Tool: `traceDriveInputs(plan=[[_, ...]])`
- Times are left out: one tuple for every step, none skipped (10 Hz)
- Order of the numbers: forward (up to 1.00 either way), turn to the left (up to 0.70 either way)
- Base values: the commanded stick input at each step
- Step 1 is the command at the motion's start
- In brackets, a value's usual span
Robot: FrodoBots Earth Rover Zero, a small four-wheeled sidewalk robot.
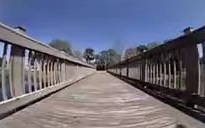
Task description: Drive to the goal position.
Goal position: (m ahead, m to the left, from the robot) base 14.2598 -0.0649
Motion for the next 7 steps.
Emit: traceDriveInputs(plan=[[0.50, 0.00], [0.57, 0.00], [0.70, 0.00], [0.70, 0.00], [0.70, 0.00], [0.70, 0.00], [0.70, 0.00]])
